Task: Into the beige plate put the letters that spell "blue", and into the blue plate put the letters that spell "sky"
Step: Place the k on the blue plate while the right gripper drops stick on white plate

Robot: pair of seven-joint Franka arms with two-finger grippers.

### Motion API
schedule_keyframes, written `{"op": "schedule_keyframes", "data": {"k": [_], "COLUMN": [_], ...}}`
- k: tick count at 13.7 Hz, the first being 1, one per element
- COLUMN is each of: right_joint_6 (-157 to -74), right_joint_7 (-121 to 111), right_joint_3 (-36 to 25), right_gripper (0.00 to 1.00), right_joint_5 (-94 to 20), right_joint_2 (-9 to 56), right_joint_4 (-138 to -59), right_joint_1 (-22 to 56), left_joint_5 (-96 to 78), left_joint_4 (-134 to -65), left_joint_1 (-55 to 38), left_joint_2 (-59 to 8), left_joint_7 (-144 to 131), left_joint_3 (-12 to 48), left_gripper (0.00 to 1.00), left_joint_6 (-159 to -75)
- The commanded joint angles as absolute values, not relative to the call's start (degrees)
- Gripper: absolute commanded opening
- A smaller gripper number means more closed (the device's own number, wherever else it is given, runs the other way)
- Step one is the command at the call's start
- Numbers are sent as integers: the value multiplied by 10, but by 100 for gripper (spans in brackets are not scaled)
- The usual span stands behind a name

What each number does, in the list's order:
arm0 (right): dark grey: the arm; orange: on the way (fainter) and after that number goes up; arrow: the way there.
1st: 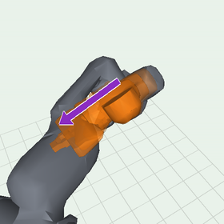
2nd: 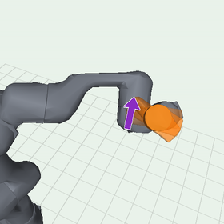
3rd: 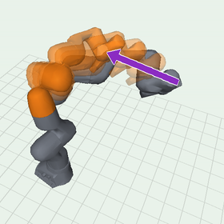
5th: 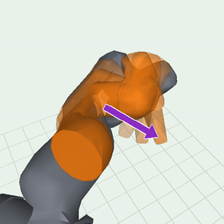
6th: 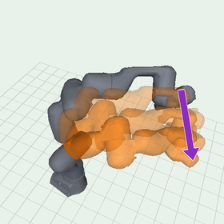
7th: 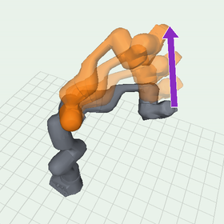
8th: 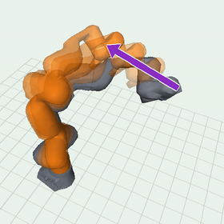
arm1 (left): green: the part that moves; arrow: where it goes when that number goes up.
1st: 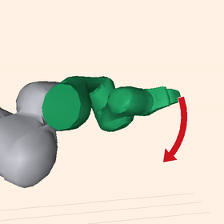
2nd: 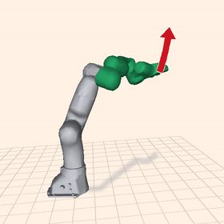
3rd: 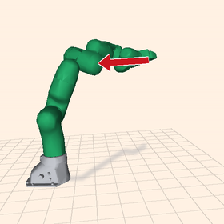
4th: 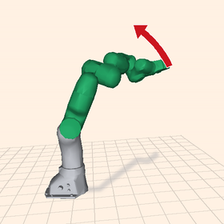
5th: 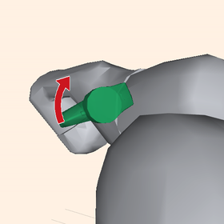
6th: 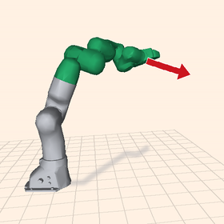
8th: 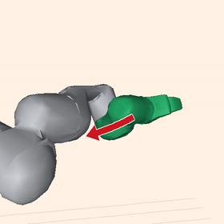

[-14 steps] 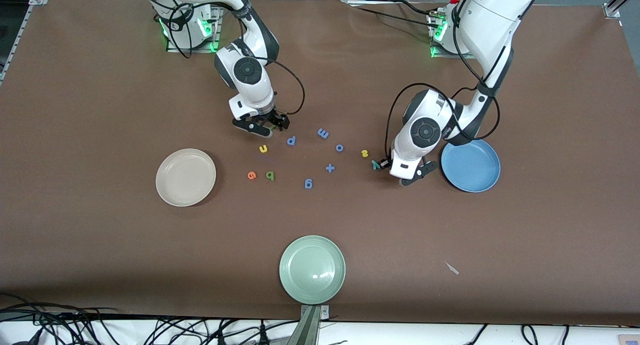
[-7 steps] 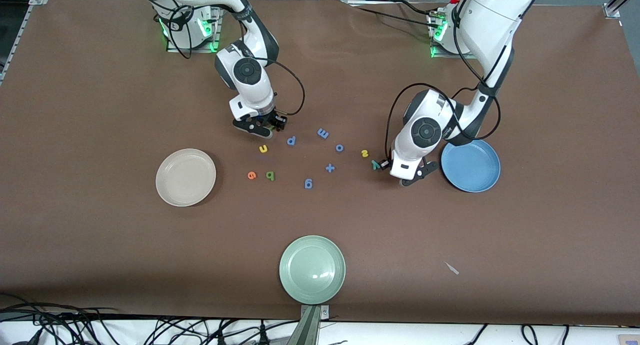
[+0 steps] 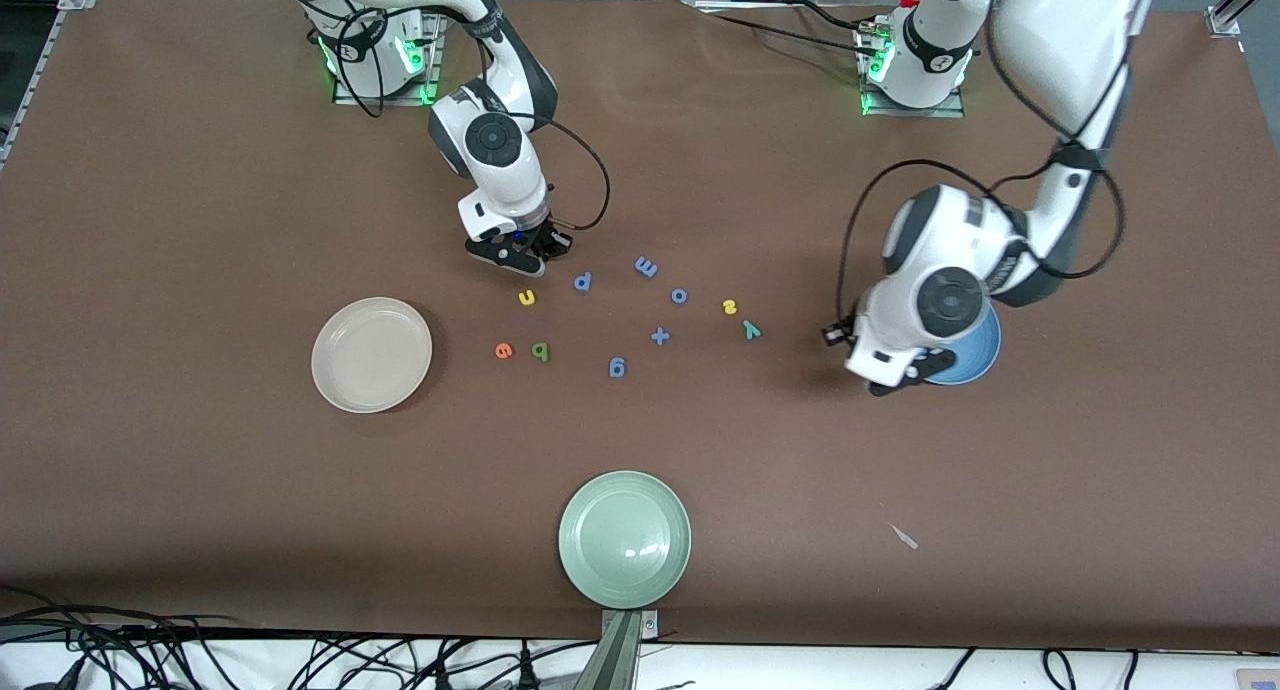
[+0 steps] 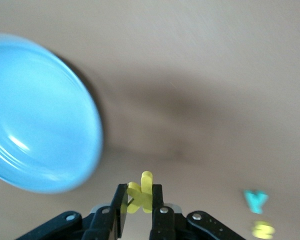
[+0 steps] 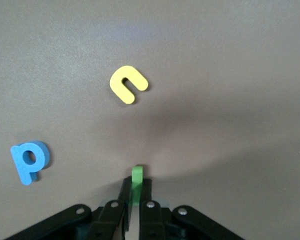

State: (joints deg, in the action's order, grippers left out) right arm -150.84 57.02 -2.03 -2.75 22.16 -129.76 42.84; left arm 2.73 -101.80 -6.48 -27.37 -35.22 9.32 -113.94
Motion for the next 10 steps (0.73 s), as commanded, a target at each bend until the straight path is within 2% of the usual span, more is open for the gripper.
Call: {"op": "schedule_keyframes", "data": {"k": [1,5,7,8,10], "right_joint_6": [-1403,-1264,-1235,-1238,-1255], "right_joint_7": [510,325,205,157,93], "right_joint_3": [-54,-149,-203,-219,-221], "right_gripper": [0,0,0,0,0], "right_joint_5": [-27,-28,-30,-31,-29], "right_joint_2": [176,170,178,184,194], "right_joint_4": [-1266,-1174,-1144,-1142,-1135], "right_joint_1": [432,428,421,412,368], "left_joint_5": [72,71,67,66,65], "left_joint_4": [-1023,-1036,-1042,-1044,-1037], "left_joint_1": [-8,47,50,50,43], "left_joint_2": [-269,-303,-318,-318,-317], "left_joint_7": [-239,-139,-130,-129,-128], "left_joint_3": [98,100,101,101,103], "left_gripper": [6,7,11,33,100], "left_joint_6": [-1132,-1164,-1173,-1172,-1166]}}
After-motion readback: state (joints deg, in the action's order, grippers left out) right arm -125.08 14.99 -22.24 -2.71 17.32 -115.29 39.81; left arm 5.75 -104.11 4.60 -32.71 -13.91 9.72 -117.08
